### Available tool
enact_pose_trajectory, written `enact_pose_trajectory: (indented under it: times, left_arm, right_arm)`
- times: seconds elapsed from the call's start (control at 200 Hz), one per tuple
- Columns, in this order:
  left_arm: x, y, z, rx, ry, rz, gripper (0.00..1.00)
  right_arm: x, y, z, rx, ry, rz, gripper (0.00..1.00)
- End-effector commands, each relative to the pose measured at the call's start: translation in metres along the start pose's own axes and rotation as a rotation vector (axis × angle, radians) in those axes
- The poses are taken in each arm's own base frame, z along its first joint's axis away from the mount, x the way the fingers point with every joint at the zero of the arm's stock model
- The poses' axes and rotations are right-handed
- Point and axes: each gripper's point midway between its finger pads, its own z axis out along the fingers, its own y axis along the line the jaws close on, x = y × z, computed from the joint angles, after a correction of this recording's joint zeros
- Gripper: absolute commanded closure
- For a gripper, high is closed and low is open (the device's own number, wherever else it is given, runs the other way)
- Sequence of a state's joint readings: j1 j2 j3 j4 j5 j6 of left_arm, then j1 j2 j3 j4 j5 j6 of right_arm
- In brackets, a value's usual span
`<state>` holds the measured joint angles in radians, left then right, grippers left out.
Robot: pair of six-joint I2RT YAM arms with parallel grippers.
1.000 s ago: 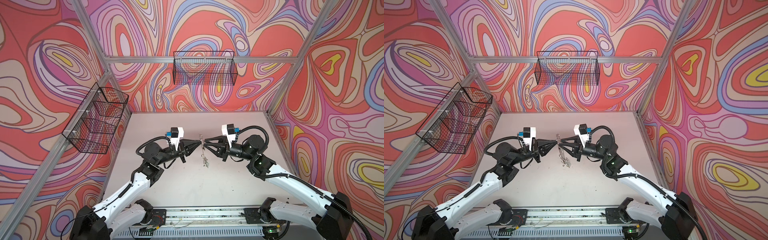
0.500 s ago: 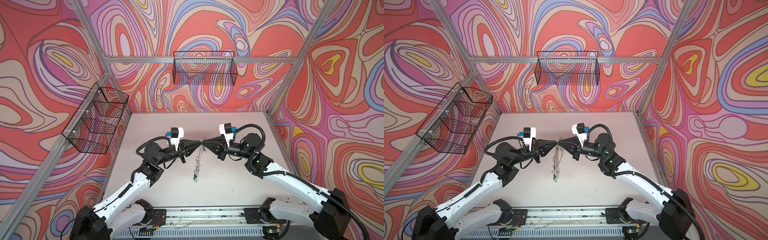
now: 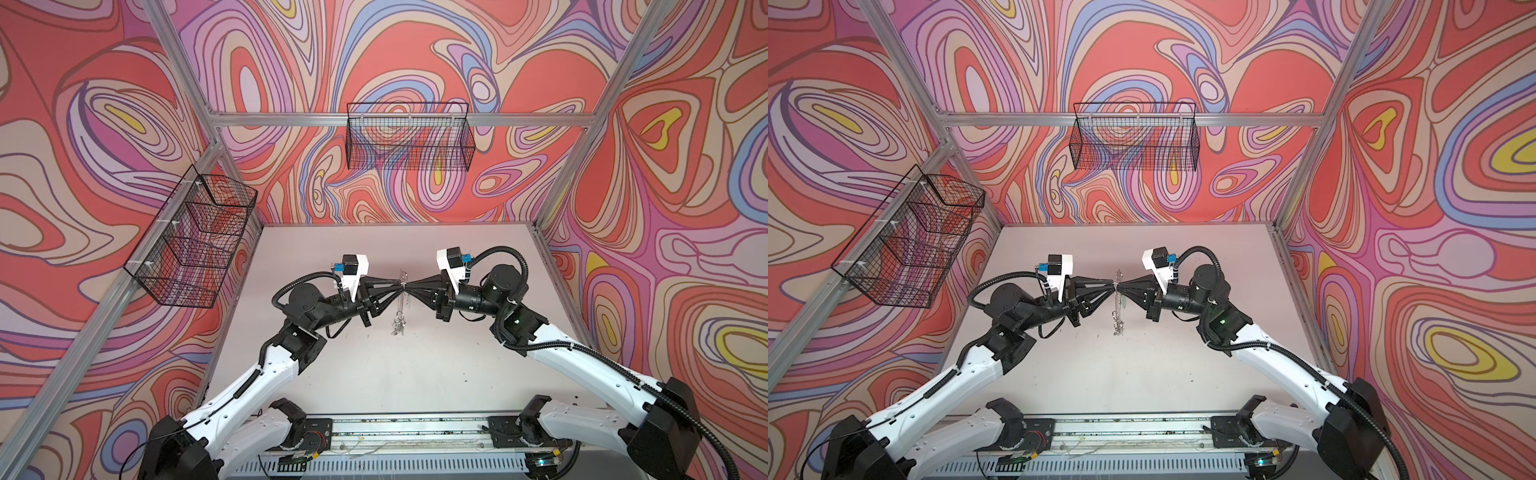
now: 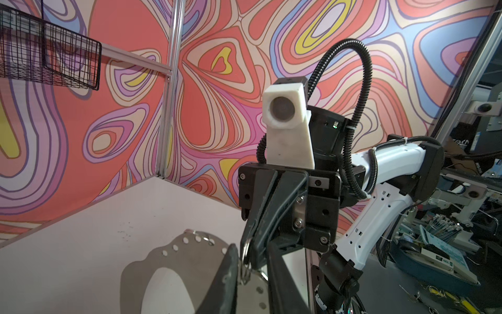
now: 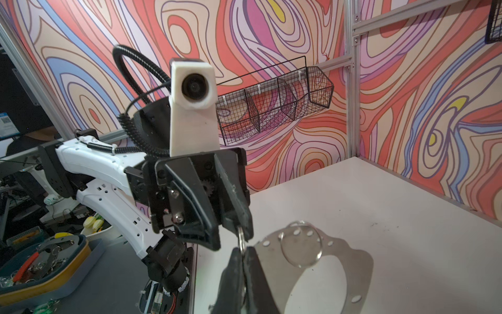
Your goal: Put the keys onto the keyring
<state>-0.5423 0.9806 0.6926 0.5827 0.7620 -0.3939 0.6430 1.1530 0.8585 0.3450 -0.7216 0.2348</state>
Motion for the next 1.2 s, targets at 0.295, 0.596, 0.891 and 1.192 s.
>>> enact_pose_trajectory:
  times: [0.295, 0.596, 0.891, 1.192]
  left_arm:
    - [0.038, 0.005, -0.022, -0.087, 0.427, 0.052, 0.76]
    - [0.049, 0.006, -0.022, -0.058, 0.485, 0.055, 0.77]
    - [0.056, 0.016, -0.021, -0.088, 0.518, 0.050, 0.80]
    - [0.049, 0.011, -0.018, -0.063, 0.484, 0.051, 0.82]
  right_arm:
    - [0.016, -0.004, -0.002, 0.020, 0.221, -0.131, 1.00]
    - [0.028, -0.006, 0.006, 0.010, 0.286, -0.135, 1.00]
    - [0.028, 0.000, 0.007, -0.018, 0.285, -0.142, 1.00]
    - [0.033, 0.007, 0.011, -0.050, 0.294, -0.132, 1.00]
